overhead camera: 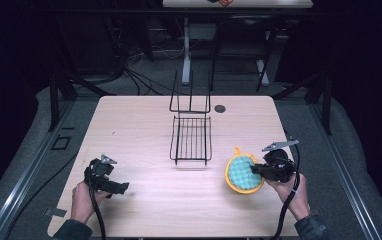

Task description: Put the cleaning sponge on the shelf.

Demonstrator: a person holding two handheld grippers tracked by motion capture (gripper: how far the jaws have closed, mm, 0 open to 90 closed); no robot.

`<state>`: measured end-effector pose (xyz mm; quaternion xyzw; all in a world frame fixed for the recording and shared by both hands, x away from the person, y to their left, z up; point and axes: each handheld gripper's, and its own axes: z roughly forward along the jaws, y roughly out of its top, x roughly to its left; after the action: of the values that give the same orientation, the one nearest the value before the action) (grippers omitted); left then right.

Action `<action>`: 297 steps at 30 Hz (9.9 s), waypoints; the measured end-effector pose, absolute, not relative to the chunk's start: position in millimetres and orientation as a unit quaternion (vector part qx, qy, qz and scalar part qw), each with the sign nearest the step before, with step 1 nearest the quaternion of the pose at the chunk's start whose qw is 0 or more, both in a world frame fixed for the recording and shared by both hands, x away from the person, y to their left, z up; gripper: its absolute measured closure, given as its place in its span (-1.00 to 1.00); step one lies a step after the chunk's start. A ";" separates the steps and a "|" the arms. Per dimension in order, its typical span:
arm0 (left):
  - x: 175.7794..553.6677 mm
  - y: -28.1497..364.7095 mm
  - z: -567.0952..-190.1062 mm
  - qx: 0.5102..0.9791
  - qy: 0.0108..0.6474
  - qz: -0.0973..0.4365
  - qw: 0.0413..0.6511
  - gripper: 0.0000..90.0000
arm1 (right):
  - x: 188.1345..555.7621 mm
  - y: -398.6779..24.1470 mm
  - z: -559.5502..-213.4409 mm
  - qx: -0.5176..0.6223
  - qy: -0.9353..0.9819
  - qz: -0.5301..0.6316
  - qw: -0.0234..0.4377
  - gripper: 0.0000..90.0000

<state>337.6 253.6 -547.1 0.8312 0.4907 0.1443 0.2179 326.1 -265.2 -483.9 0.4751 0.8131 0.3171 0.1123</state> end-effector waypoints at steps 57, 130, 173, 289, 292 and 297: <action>339.1 254.2 -548.7 0.827 0.498 0.136 0.224 -1.00 | 335.8 -239.7 -449.2 0.441 0.812 0.358 0.135 0.92; 337.2 254.9 -544.3 0.827 0.490 0.153 0.227 -1.00 | 380.3 -180.8 -439.5 0.411 0.814 0.386 0.137 0.92; 337.3 255.9 -544.5 0.827 0.490 0.152 0.228 -1.00 | 414.2 -135.5 -462.9 0.440 0.796 0.393 0.135 0.91; 336.8 249.9 -547.1 0.836 0.481 0.145 0.221 -1.00 | 335.9 -222.7 -456.6 0.456 0.789 0.385 0.147 -0.89; 336.9 250.2 -547.7 0.836 0.481 0.145 0.221 -1.00 | 328.0 -230.7 -463.3 0.462 0.790 0.377 0.144 -0.90; 337.2 250.3 -548.3 0.837 0.480 0.143 0.221 -1.00 | 316.6 -243.7 -480.4 0.469 0.792 0.366 0.137 -0.91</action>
<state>337.2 250.3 -548.3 0.8366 0.4804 0.1428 0.2213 316.6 -243.7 -480.4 0.4691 0.7918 0.3662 0.1373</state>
